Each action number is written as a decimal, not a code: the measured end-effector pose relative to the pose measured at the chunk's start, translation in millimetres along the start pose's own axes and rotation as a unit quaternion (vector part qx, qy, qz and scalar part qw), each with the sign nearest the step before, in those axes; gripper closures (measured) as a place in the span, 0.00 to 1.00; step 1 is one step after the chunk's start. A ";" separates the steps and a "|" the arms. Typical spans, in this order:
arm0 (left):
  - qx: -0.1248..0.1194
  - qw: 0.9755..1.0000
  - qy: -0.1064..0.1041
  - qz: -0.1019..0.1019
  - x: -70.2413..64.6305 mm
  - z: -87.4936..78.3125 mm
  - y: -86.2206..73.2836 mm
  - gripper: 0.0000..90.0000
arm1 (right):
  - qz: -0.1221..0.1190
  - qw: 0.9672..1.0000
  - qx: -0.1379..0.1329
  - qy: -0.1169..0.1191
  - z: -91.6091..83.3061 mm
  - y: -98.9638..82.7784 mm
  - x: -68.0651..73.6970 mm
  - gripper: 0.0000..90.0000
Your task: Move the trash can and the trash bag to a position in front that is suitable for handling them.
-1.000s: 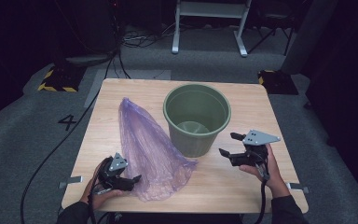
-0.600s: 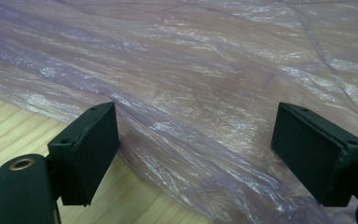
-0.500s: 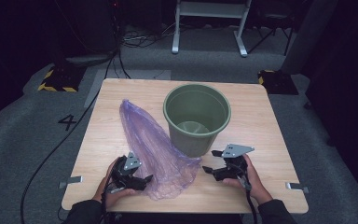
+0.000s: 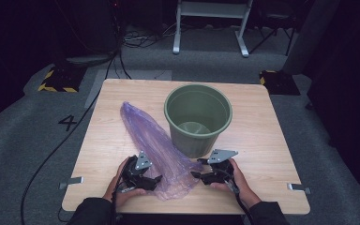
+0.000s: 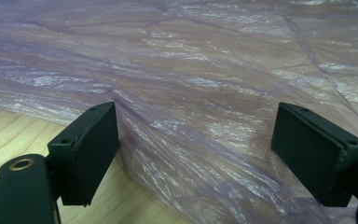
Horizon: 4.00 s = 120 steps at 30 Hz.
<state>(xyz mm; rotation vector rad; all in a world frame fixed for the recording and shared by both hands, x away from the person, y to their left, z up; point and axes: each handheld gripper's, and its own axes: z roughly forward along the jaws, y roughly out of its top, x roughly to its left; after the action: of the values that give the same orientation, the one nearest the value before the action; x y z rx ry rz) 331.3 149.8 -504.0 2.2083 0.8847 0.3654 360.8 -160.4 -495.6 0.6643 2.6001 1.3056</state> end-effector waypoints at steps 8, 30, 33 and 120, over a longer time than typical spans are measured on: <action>0.000 1.000 -0.002 0.004 -0.6 1.1 1.3 0.16 | -0.005 1.000 0.013 -0.019 2.9 -4.9 -4.3 0.91; -0.045 0.997 -0.027 0.049 -15.2 -25.0 5.6 0.17 | 0.026 0.996 0.016 -0.080 -23.2 -22.5 -31.6 0.93; -0.044 0.997 -0.041 0.052 -17.5 -26.8 4.5 0.17 | 0.040 0.995 0.014 -0.095 -25.8 -24.1 -35.4 0.86; 0.010 0.998 -0.053 0.042 32.2 -34.5 -4.0 0.39 | 0.117 0.975 0.016 -0.186 -105.9 -66.8 -101.0 0.37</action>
<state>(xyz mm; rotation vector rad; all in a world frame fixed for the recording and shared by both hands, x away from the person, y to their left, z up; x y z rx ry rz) 335.8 191.9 -482.8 2.2655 0.7442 0.2760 394.5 -317.6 -490.0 1.1298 2.2950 1.0693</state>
